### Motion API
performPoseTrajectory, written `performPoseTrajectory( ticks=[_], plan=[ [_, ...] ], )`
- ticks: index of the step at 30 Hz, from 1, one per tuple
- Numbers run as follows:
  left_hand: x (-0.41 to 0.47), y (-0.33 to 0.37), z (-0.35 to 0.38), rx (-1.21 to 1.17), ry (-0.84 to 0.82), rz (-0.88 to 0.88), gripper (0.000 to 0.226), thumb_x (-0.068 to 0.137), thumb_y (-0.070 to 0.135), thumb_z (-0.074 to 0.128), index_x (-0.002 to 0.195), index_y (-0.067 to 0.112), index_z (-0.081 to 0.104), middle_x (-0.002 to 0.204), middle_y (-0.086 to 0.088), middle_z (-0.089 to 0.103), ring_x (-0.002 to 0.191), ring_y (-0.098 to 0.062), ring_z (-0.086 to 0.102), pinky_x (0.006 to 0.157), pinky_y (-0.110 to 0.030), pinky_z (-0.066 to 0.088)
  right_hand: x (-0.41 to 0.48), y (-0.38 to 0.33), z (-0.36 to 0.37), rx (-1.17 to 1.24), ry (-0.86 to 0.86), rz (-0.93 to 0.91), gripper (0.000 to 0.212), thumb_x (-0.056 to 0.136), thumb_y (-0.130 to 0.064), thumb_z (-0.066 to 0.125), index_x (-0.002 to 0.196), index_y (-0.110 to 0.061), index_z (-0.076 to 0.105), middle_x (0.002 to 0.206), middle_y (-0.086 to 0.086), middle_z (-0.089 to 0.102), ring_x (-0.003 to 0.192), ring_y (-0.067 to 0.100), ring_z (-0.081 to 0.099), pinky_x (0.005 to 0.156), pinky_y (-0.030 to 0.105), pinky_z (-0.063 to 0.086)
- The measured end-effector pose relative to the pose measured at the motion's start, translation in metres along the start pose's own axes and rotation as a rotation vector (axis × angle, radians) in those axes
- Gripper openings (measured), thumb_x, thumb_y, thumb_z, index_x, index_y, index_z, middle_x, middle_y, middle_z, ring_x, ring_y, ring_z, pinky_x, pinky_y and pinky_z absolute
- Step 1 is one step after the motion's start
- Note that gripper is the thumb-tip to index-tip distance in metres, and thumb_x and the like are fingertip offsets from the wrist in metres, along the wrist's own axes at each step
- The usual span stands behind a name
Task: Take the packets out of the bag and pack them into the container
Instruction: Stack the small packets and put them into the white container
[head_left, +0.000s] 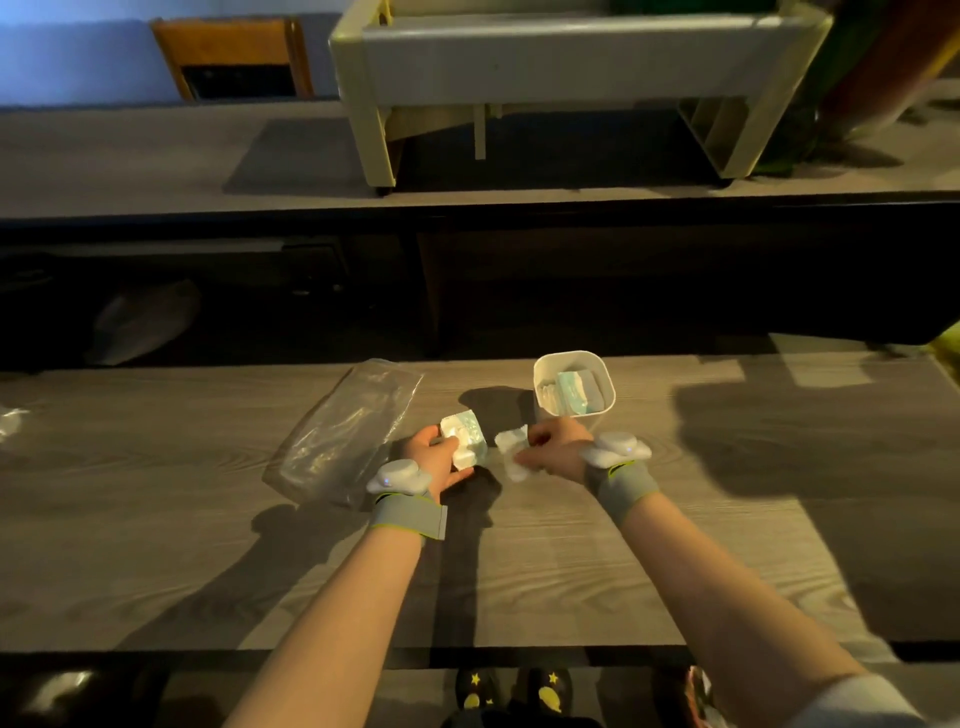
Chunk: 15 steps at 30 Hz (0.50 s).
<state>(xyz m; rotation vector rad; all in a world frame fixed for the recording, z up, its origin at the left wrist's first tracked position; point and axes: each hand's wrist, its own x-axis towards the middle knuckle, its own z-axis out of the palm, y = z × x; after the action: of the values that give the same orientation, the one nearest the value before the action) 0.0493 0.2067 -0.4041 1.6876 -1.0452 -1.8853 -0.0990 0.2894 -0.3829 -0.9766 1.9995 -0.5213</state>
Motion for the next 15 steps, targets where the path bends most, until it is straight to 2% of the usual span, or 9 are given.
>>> performPoseTrajectory(
  ticks=[3, 5, 7, 8, 10, 12, 13, 15],
  plan=[
    [-0.003, 0.012, 0.009, 0.115, 0.014, 0.096, 0.015, 0.091, 0.004, 0.049, 0.094, 0.01, 0.063, 0.088, -0.013, 0.061, 0.092, -0.029, 0.055, 0.089, -0.049, 0.053, 0.002, -0.025, -0.018, 0.136, 0.071, -0.054, 0.036, 0.08, -0.013, 0.068, 0.05, -0.019, 0.049, 0.051, 0.001, 0.045, 0.048, 0.012, 0.042, 0.044, 0.016, 0.037],
    [-0.006, 0.022, 0.017, 0.116, -0.03, 0.138, 0.018, 0.09, 0.003, 0.047, 0.089, 0.012, 0.062, 0.08, -0.011, 0.059, 0.088, -0.029, 0.057, 0.082, -0.048, 0.057, 0.003, -0.035, -0.025, 0.126, 0.071, -0.053, 0.031, 0.079, -0.019, 0.072, 0.055, -0.021, 0.052, 0.054, -0.002, 0.048, 0.053, 0.012, 0.047, 0.047, 0.016, 0.04],
    [-0.019, 0.034, 0.026, 0.098, -0.083, 0.167, 0.021, 0.091, 0.001, 0.044, 0.093, 0.015, 0.06, 0.083, -0.009, 0.061, 0.081, -0.028, 0.059, 0.064, -0.035, 0.058, 0.004, -0.036, -0.029, 0.024, 0.082, -0.048, 0.027, 0.077, -0.027, 0.073, 0.058, -0.022, 0.055, 0.061, -0.003, 0.051, 0.066, 0.016, 0.052, 0.061, 0.024, 0.044],
    [-0.021, 0.036, 0.029, 0.082, -0.098, 0.165, 0.023, 0.09, 0.001, 0.042, 0.096, 0.015, 0.06, 0.088, -0.011, 0.062, 0.082, -0.028, 0.059, 0.063, -0.033, 0.056, 0.004, -0.037, -0.028, -0.017, 0.092, -0.046, 0.023, 0.076, -0.029, 0.073, 0.06, -0.02, 0.058, 0.064, -0.002, 0.053, 0.07, 0.017, 0.053, 0.065, 0.026, 0.044],
    [-0.026, 0.041, 0.038, 0.081, -0.12, 0.165, 0.022, 0.09, 0.002, 0.041, 0.093, 0.013, 0.059, 0.095, -0.014, 0.061, 0.088, -0.029, 0.058, 0.071, -0.037, 0.054, 0.004, -0.037, -0.031, -0.057, 0.153, -0.056, 0.023, 0.076, -0.032, 0.072, 0.063, -0.019, 0.058, 0.067, 0.0, 0.053, 0.071, 0.017, 0.051, 0.061, 0.025, 0.042],
    [-0.024, 0.042, 0.049, 0.111, -0.138, 0.179, 0.021, 0.088, 0.008, 0.045, 0.1, 0.012, 0.062, 0.102, -0.012, 0.063, 0.096, -0.028, 0.06, 0.086, -0.046, 0.054, 0.004, -0.033, -0.035, -0.053, 0.226, -0.063, 0.029, 0.075, -0.036, 0.072, 0.059, -0.023, 0.051, 0.065, -0.002, 0.052, 0.07, 0.017, 0.051, 0.058, 0.024, 0.041],
    [-0.022, 0.043, 0.057, 0.153, -0.149, 0.197, 0.029, 0.083, 0.015, 0.049, 0.109, 0.013, 0.062, 0.11, -0.011, 0.064, 0.103, -0.029, 0.061, 0.095, -0.049, 0.051, 0.004, -0.031, -0.039, -0.039, 0.243, -0.05, 0.03, 0.074, -0.039, 0.072, 0.06, -0.025, 0.05, 0.068, -0.002, 0.055, 0.071, 0.017, 0.054, 0.061, 0.026, 0.044],
    [-0.009, 0.04, 0.067, 0.241, -0.178, 0.211, 0.045, 0.076, 0.025, 0.05, 0.119, 0.013, 0.058, 0.12, -0.011, 0.063, 0.11, -0.03, 0.059, 0.102, -0.048, 0.046, 0.005, -0.027, -0.044, -0.018, 0.278, -0.042, 0.028, 0.074, -0.041, 0.072, 0.067, -0.024, 0.052, 0.076, -0.001, 0.059, 0.076, 0.019, 0.059, 0.069, 0.031, 0.05]
  ],
)
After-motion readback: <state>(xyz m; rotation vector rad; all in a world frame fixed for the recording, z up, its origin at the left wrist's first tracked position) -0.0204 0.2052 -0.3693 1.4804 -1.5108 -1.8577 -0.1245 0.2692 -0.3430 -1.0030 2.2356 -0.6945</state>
